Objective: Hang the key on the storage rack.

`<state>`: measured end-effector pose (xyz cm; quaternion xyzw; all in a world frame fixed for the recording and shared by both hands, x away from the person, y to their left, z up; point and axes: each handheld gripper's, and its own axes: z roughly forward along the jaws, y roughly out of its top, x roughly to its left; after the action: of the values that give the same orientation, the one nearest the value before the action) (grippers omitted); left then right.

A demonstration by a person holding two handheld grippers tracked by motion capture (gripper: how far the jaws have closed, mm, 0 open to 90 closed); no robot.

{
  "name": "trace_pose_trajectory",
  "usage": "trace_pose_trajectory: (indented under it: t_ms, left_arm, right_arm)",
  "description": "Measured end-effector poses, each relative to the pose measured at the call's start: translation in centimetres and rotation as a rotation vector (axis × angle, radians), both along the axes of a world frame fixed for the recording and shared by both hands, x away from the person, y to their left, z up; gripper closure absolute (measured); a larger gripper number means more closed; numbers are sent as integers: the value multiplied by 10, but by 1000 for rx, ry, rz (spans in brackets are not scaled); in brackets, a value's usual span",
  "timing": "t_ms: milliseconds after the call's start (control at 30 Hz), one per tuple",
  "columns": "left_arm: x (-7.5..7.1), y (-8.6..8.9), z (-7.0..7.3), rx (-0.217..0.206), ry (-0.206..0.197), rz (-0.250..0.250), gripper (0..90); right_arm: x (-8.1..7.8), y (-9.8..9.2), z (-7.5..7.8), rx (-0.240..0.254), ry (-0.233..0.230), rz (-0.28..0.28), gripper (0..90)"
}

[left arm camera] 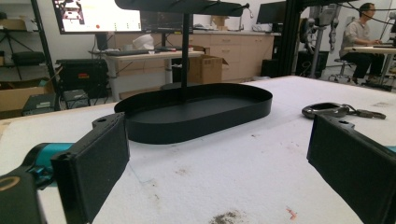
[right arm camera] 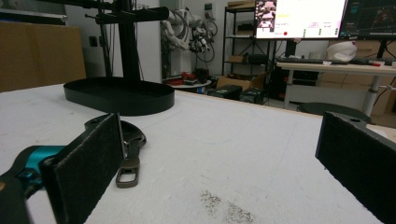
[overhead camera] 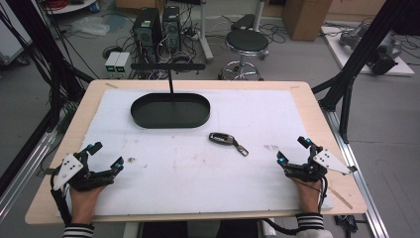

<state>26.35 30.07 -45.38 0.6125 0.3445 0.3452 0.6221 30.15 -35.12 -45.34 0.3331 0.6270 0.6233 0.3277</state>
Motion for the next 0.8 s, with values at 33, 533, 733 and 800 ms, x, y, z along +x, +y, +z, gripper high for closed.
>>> trace_pose_trajectory:
  t_ms: [33,533,733,800]
  left_arm:
    - [0,0,0,-2,-3,-1,62]
    - [0,1,0,-10,0,-5,62]
    - [0,1,0,-8,-2,-3,62]
    - [0,1,0,-9,-2,-3,62]
  right_arm:
    - [0,0,0,-1,0,1,3]
    - [0,0,0,-2,-1,-3,2]
    - [1,0,1,-3,6,-5,2]
    - [2,0,1,1,18,2,2]
